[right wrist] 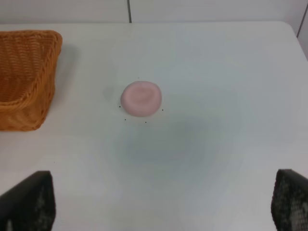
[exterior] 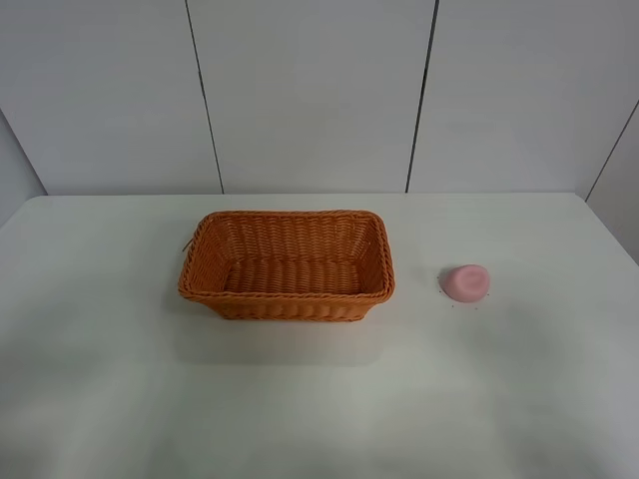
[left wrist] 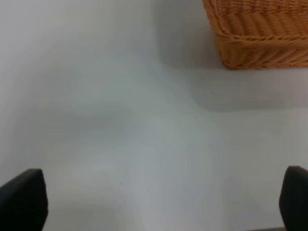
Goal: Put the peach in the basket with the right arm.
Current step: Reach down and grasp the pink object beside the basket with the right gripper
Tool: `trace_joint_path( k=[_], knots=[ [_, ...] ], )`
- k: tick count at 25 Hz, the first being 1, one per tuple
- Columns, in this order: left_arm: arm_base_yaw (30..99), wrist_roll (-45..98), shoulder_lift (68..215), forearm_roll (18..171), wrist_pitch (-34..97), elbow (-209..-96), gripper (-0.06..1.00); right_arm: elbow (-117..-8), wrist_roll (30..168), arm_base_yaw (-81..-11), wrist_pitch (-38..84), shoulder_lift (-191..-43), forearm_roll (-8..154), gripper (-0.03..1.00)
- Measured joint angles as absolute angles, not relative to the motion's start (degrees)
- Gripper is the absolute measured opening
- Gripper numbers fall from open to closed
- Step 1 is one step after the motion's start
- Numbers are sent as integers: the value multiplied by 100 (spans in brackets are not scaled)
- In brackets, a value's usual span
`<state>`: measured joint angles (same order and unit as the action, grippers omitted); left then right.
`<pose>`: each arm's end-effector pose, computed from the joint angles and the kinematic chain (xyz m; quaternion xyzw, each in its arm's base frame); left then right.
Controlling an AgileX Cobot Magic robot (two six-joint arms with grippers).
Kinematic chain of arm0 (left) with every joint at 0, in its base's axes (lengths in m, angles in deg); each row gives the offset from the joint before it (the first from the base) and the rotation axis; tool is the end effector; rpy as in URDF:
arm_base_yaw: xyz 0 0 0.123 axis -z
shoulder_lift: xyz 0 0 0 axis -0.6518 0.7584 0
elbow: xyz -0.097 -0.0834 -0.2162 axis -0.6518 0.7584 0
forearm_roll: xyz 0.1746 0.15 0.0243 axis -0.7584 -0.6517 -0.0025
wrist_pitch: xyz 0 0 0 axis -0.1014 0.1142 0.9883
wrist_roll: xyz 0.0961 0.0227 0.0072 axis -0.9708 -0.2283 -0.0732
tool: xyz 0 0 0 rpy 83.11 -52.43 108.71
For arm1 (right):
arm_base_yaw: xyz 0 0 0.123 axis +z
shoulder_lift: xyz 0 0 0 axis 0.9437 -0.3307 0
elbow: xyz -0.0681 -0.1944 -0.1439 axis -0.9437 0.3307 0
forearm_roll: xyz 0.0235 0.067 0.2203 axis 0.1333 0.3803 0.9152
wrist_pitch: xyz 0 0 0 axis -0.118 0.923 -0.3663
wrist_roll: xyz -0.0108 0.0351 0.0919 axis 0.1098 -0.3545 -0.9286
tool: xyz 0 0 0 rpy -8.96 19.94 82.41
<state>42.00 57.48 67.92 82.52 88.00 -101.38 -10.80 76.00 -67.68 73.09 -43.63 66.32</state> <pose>0.0186 -0.0025 0.2629 0.0316 0.8506 -0.0043 0.5249 0.0198 0.0024 0.2647 -0.0223 0.8460 0.0223 0.5323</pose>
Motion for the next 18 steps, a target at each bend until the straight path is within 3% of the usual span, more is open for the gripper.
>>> trace_joint_path(
  k=[12, 18],
  knots=[
    [4200, 5748, 6792, 8252, 8800, -10138, 99, -1187, 7600, -6768, 7292, -4544, 6632, 70],
    [4200, 5748, 6792, 8252, 8800, -10138, 99, -1960, 7600, -6768, 7190, -6429, 6639, 70]
  ],
)
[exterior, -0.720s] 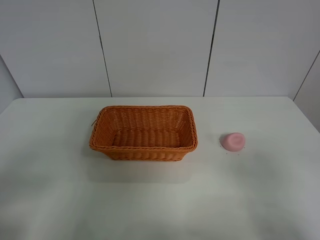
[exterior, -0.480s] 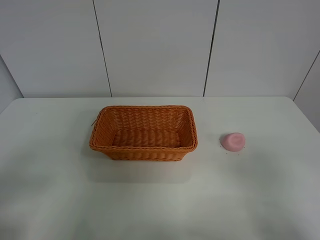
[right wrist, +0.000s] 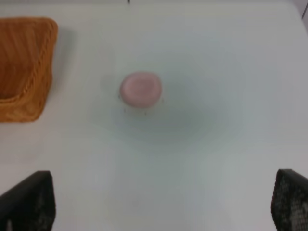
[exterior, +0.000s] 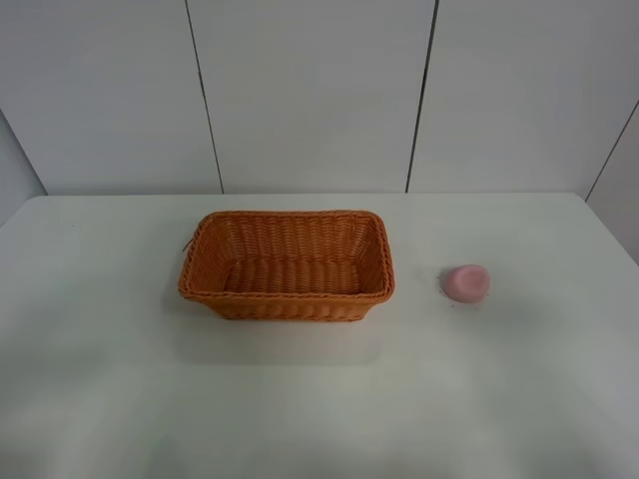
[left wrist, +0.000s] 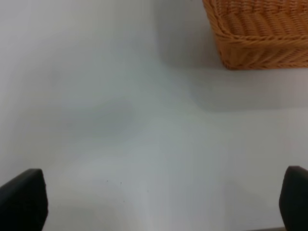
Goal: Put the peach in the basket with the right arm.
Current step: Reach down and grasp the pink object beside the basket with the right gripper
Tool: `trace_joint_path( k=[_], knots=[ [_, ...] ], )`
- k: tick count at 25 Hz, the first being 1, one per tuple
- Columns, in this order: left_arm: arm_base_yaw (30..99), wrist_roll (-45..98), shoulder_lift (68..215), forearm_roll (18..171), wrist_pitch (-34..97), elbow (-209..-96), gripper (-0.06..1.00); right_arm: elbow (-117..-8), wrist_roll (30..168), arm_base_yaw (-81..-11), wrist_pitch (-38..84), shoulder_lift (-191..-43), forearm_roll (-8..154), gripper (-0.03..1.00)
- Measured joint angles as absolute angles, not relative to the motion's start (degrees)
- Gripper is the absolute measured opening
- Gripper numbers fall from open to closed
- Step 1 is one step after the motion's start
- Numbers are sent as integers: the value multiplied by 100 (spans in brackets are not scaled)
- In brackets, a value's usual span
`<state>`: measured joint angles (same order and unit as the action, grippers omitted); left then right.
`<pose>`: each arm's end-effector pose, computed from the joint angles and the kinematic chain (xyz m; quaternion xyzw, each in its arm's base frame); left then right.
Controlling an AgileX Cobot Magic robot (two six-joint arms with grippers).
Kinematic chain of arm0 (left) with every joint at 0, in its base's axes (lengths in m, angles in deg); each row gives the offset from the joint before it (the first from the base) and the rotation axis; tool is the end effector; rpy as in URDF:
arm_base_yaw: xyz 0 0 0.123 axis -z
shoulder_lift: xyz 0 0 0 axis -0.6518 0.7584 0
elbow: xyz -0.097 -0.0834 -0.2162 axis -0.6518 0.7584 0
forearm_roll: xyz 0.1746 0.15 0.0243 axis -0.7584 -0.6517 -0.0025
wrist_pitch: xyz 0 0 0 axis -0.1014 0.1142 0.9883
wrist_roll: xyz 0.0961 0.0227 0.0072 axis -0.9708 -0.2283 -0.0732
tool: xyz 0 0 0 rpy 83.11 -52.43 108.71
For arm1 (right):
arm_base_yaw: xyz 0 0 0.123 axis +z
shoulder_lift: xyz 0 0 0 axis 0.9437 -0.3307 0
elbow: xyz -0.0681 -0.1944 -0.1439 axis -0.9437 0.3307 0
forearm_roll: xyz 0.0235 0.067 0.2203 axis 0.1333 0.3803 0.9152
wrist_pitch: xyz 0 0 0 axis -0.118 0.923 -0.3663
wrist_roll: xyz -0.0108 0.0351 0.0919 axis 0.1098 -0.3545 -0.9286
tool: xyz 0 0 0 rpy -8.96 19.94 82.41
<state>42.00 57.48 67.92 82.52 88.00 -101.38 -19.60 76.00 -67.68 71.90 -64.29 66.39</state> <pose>0.0186 -0.0025 0.2629 0.0316 0.8506 -0.0043 0.5249 0.0660 0.0049 0.2942 -0.0225 0.8918 0.0207 0.4513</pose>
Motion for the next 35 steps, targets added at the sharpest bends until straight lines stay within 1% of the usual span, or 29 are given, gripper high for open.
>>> trace_joint_path(
  k=[2, 11, 18, 22, 27, 35],
  knots=[
    [4200, 5748, 6792, 8252, 8800, -10138, 99, -2290, 7600, -6768, 7180, -7148, 6665, 70],
    [4200, 5748, 6792, 8252, 8800, -10138, 99, -3876, 7600, -6768, 7155, -11192, 6977, 70],
    [4200, 5748, 6792, 8252, 8800, -10138, 99, -5340, 7600, -6768, 7218, -13730, 7002, 70],
    [4200, 5748, 6792, 8252, 8800, -10138, 99, -6066, 7600, -6768, 7264, -14785, 7007, 70],
    [4200, 5748, 6792, 8252, 8800, -10138, 99, -6694, 7600, -6748, 7282, -15653, 7079, 70],
    [4200, 5748, 6792, 8252, 8800, -10138, 99, -6971, 7631, -6513, 7047, -16232, 7047, 70]
  ],
)
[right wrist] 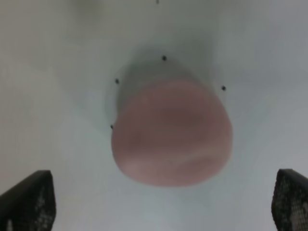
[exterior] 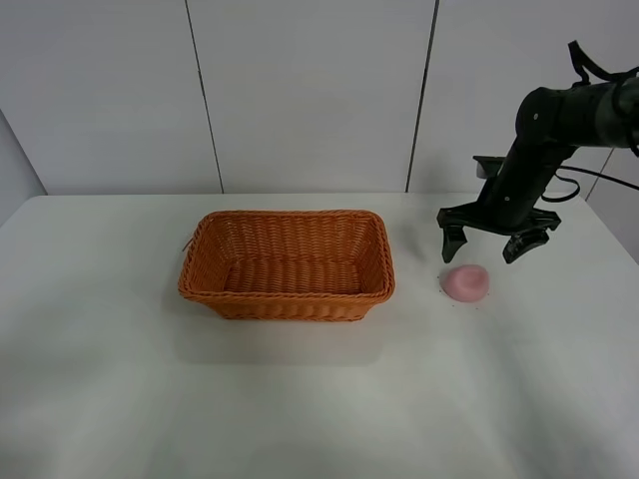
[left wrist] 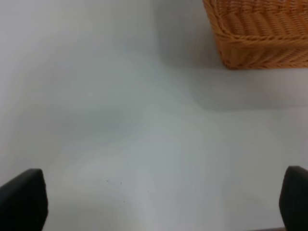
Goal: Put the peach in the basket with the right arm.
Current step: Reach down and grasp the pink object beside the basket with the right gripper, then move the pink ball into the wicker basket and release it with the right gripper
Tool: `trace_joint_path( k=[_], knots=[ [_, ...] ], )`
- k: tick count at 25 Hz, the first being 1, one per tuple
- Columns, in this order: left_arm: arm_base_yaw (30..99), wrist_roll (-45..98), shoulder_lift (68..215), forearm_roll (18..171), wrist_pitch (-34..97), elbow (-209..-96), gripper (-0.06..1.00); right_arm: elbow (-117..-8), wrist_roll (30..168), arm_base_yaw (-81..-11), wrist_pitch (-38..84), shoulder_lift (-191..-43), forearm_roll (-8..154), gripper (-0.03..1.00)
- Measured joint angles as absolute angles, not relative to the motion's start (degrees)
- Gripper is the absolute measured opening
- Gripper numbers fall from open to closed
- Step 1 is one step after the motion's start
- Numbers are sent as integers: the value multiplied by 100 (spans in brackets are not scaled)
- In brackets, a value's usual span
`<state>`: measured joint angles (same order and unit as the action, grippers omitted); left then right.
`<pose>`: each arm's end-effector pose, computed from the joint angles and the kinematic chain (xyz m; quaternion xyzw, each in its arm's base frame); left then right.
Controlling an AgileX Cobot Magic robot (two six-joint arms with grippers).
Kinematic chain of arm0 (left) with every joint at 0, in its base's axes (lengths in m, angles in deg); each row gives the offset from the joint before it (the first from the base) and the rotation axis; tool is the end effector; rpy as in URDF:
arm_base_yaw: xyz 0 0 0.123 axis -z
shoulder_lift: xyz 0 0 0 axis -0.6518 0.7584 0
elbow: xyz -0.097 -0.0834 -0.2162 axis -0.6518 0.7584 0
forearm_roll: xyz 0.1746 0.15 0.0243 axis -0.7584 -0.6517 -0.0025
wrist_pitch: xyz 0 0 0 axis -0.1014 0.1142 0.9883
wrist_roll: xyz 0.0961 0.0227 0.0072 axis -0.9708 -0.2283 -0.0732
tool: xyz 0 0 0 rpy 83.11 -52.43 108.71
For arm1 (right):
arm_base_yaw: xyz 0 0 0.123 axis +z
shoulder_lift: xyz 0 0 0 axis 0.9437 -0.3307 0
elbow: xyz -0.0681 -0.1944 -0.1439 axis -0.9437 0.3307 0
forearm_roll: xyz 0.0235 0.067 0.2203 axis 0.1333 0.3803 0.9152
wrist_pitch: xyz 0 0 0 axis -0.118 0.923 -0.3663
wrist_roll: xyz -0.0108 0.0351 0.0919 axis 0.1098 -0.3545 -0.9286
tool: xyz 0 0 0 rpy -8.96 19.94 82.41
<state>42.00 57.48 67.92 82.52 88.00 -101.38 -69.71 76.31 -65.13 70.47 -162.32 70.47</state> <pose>0.0186 -0.0025 0.2629 0.0316 0.8506 -0.0043 0.5249 0.3794 0.0442 0.1438 -0.0288 0.9969 0.0413 0.0611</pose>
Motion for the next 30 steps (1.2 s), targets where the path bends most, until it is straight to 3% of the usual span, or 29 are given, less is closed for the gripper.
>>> trace_joint_path(
  k=[21, 25, 30],
  knots=[
    [4200, 5748, 6792, 8252, 8800, -10138, 99, -6971, 7600, -6513, 6482, -17091, 6953, 69],
    [4200, 5748, 6792, 8252, 8800, -10138, 99, -6971, 7600, -6513, 6542, -17091, 6958, 53],
    [4200, 5748, 6792, 8252, 8800, -10138, 99, -7000, 7600, -6513, 6697, -17080, 6957, 8]
  ],
)
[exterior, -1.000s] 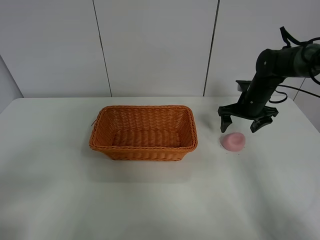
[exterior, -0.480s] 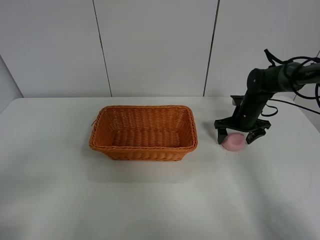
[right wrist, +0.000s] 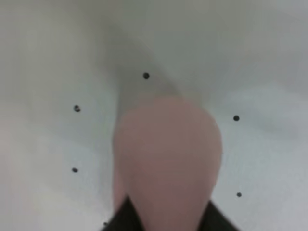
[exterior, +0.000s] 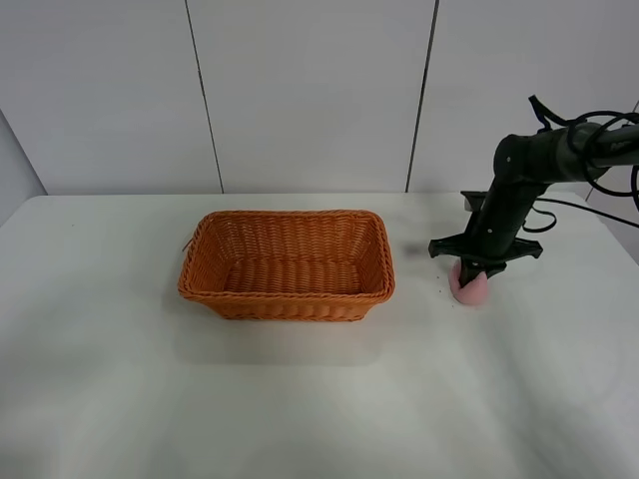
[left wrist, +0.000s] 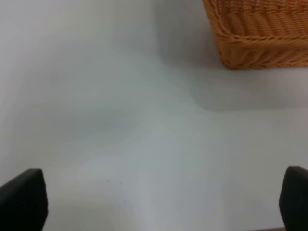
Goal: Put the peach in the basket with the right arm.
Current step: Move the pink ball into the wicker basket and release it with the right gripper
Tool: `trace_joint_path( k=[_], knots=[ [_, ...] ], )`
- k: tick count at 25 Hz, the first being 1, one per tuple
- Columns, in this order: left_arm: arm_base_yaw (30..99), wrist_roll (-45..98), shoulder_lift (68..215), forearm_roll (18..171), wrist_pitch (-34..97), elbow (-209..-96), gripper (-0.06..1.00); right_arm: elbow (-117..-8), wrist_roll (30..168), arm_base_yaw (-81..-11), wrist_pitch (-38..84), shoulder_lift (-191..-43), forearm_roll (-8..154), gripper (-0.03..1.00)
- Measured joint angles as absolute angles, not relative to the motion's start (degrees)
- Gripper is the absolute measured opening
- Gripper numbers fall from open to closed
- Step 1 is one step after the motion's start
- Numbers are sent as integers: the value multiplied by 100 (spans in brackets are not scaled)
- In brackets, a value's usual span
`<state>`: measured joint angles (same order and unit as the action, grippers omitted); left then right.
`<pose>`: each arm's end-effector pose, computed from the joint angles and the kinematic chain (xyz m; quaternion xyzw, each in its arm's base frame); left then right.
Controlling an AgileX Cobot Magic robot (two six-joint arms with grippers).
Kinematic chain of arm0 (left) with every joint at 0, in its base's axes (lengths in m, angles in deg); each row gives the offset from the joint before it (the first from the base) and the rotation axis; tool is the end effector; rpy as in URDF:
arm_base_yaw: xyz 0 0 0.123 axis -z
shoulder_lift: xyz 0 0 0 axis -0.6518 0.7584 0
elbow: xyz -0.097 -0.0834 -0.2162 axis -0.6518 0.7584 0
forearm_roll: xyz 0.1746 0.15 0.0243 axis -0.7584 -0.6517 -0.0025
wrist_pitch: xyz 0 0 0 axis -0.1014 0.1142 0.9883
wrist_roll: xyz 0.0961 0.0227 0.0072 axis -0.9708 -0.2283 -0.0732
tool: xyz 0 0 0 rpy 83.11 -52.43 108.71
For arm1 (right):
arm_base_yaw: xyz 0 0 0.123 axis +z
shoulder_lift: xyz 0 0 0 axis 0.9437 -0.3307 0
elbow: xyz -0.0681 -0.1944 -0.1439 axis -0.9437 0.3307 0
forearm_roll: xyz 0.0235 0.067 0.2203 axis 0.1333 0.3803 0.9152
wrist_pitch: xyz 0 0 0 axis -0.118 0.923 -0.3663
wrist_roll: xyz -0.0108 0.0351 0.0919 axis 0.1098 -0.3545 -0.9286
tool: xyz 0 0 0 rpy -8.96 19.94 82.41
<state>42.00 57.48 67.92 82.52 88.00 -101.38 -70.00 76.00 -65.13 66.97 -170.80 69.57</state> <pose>0.0186 -0.0025 0.2629 0.0316 0.8506 -0.0043 0.5249 0.3855 0.0433 0.0883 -0.0270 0.9990 0.0307 0.0206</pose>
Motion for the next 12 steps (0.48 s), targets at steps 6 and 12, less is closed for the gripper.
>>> trace_joint_path(
  k=[6, 12],
  knots=[
    [4200, 5748, 6792, 8252, 8800, -10138, 99, -7026, 7570, -6513, 6780, -16983, 6934, 1],
    [4200, 5748, 6792, 8252, 8800, -10138, 99, -7562, 7570, -6513, 7309, -16589, 6893, 1]
  ],
)
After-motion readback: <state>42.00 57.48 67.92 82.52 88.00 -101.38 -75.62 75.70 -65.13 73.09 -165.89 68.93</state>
